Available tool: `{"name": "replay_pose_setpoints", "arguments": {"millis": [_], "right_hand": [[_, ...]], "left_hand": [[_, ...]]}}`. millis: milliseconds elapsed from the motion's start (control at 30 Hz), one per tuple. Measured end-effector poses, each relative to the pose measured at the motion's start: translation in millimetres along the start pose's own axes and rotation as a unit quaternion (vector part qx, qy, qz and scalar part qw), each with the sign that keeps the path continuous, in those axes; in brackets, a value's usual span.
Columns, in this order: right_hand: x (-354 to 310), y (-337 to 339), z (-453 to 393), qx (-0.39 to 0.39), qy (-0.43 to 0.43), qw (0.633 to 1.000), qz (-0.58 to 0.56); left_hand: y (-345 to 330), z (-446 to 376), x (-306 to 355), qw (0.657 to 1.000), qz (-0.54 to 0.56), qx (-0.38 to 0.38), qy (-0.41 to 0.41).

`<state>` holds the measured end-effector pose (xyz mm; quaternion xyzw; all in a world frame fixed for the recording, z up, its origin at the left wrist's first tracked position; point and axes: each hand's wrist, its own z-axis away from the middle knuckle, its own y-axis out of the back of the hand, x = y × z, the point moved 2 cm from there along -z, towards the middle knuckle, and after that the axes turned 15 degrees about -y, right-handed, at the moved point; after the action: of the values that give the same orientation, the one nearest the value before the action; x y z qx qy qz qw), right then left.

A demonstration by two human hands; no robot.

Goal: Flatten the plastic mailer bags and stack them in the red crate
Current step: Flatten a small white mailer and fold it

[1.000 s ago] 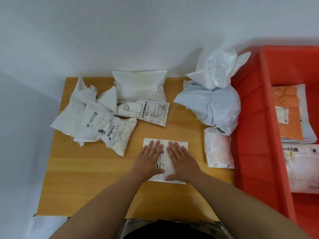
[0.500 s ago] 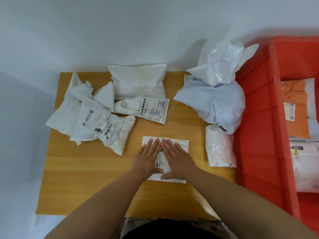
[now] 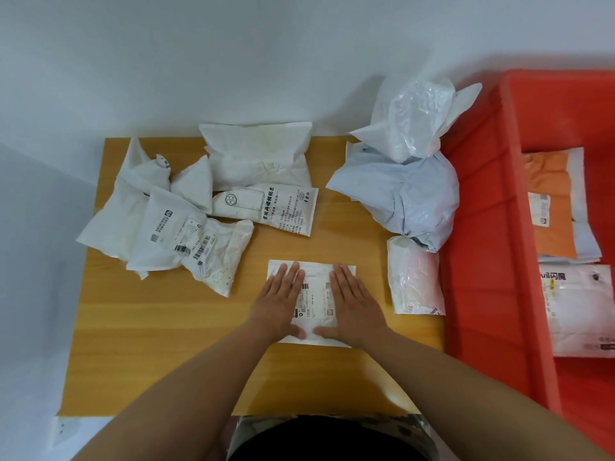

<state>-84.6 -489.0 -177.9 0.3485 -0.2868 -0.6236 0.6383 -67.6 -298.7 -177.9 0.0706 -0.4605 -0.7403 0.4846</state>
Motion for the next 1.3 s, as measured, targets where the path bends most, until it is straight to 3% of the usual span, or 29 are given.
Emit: {"name": "replay_pose_setpoints", "arguments": {"millis": [300,533,700,800,933,1300], "right_hand": [[5.8,-2.1,6.3,-0.035,-0.037,0.999,-0.015],[2.3,3.0,9.9,-0.049,-0.055,0.997,-0.026],[-0.1,6.2,10.6,-0.059,-0.065,0.996,-0.019],[-5.0,7.1,15.3,-0.043,-0.060,0.997,-0.031],[-11.2,-13.3,31.2,0.035,-0.037,0.997,-0.051],[-19.3,-34.9,35.5,0.036,-0.060,0.997,-0.030]], "left_hand": [[-9.8,22.0,10.2,0.996,0.025,0.042,0.070],[-27.4,38.2,20.4,0.995,0.037,0.088,0.035],[-47.1,52.4,25.2,0.996,0.080,-0.007,0.037],[-51.1,50.4,23.2,0.997,0.059,-0.017,0.045],[-48.7,48.5,22.3,0.998,0.048,0.002,0.034],[-31.2,50.7,31.9,0.996,-0.011,0.081,-0.027]]}}
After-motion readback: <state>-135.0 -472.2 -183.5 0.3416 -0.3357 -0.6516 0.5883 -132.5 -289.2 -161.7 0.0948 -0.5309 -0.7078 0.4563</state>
